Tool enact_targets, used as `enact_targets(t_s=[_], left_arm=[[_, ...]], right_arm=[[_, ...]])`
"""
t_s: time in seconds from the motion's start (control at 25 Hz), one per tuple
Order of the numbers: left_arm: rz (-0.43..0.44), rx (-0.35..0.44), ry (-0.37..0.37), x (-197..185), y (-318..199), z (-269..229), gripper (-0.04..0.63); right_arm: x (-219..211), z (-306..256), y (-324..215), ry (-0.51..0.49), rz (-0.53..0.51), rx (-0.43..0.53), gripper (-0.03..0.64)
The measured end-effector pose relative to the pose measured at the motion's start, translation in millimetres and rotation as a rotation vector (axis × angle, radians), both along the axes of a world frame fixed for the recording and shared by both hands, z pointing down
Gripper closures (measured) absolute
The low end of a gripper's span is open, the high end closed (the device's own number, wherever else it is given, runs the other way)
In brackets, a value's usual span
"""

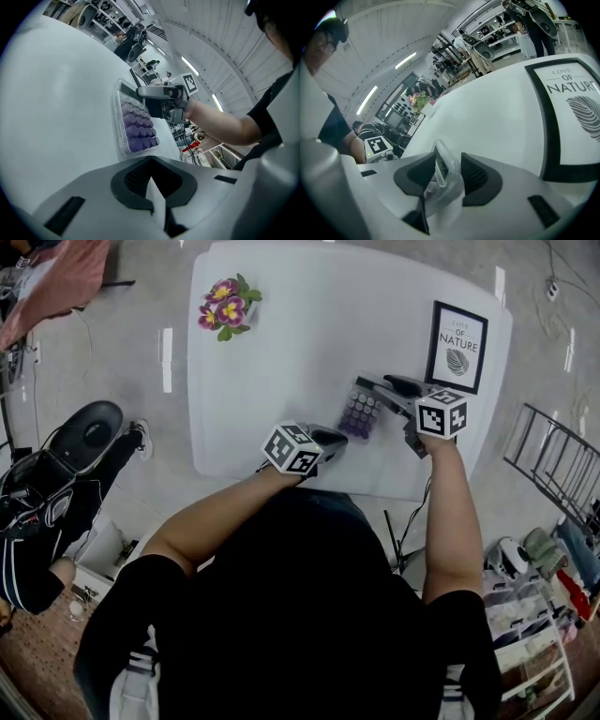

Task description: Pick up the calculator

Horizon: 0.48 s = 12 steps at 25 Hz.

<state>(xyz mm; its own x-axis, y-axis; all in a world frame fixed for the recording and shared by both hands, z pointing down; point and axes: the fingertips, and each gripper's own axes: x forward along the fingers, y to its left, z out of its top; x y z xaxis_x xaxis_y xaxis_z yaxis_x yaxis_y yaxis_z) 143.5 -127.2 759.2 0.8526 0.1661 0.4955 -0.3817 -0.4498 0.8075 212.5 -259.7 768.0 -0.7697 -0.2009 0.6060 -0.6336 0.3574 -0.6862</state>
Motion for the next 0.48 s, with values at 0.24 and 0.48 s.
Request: enact_targets(t_s=[0.24, 0.48], left_arm=[[0.04, -0.004, -0.012, 3, 3, 1, 0.577], [0.054, -0.012, -0.011, 4, 5, 1, 0.577]], right_arm=[[-8, -2, 2, -0.082, 0.014, -0.071, 0.492], [-12, -6, 2, -0.161, 0.07, -0.13, 0.502]])
